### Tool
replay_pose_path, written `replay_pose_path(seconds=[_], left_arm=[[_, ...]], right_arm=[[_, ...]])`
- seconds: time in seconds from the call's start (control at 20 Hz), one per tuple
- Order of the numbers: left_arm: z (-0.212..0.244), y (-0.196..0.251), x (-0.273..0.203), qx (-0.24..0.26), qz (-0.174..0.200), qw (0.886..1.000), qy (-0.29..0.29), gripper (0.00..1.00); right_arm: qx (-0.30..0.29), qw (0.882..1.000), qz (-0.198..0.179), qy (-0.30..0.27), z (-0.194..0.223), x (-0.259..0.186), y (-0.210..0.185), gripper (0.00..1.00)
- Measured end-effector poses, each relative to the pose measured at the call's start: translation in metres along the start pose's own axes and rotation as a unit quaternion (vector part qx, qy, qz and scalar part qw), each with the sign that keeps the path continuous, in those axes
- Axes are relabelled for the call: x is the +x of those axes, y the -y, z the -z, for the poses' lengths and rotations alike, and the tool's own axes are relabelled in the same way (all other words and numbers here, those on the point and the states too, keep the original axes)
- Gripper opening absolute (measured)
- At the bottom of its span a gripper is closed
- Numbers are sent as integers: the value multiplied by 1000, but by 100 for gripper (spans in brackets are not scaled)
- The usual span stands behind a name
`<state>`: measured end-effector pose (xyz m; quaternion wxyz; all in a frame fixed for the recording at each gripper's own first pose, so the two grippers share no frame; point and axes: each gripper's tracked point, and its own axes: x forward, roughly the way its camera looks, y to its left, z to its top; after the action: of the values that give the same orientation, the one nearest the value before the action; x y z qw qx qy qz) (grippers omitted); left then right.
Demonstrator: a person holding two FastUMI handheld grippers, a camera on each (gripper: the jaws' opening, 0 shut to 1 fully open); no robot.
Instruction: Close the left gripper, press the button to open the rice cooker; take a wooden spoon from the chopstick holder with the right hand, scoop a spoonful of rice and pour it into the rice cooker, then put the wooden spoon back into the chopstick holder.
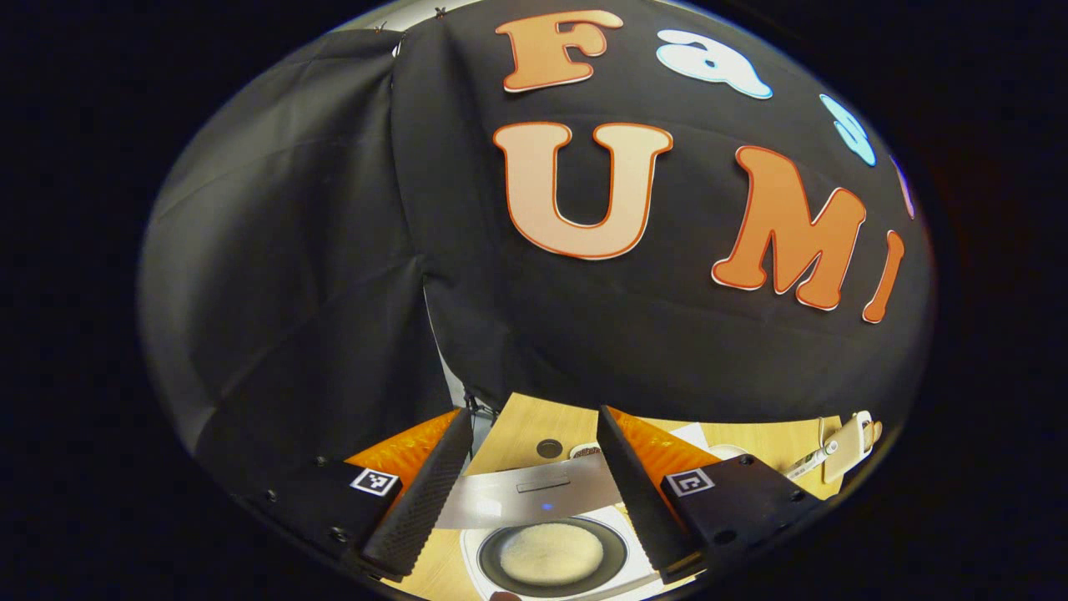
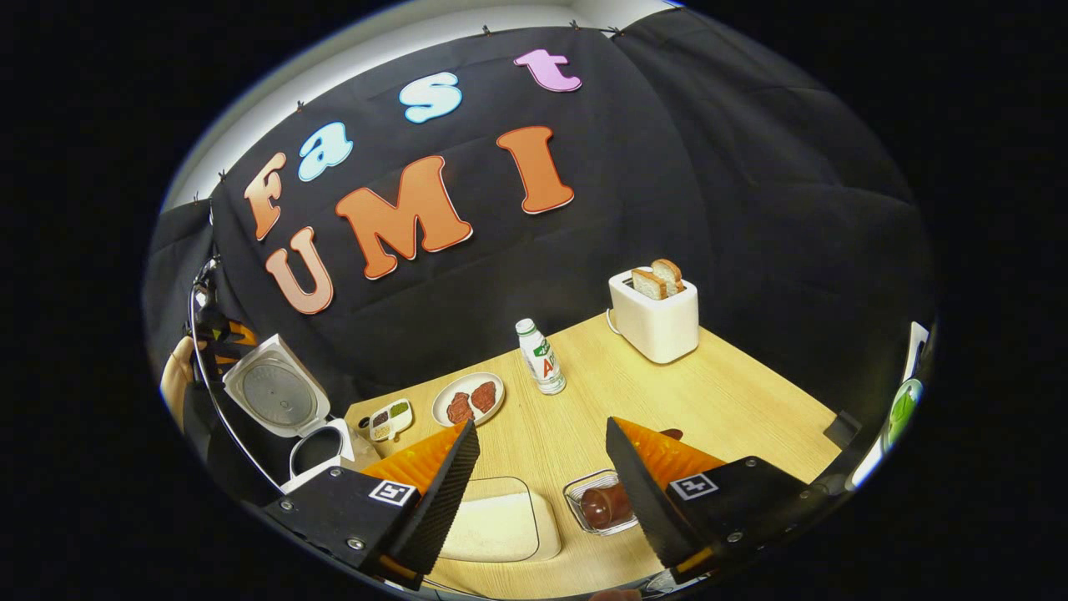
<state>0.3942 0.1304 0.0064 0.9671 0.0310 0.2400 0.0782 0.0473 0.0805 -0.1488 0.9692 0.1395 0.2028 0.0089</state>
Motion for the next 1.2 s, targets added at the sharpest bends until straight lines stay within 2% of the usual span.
replay_pose_path(seconds=[0.3, 0.6, 0.9, 1.2], left_arm=[[9, 2, -8, -21, 13, 1000, 6, 100], [37, 6, -43, -27, 19, 999, 12, 100], [87, 18, -74, -37, 32, 999, -8, 100], [165, 22, -80, -32, 32, 997, -64, 100]], right_arm=[[-1, 1000, -14, -5, -1, 2, -6, 95], [-32, 999, -26, 19, -25, -9, -13, 95], [-88, 994, -26, 64, -68, -31, -21, 95], [-145, 984, -6, 107, -98, -57, -16, 95]])
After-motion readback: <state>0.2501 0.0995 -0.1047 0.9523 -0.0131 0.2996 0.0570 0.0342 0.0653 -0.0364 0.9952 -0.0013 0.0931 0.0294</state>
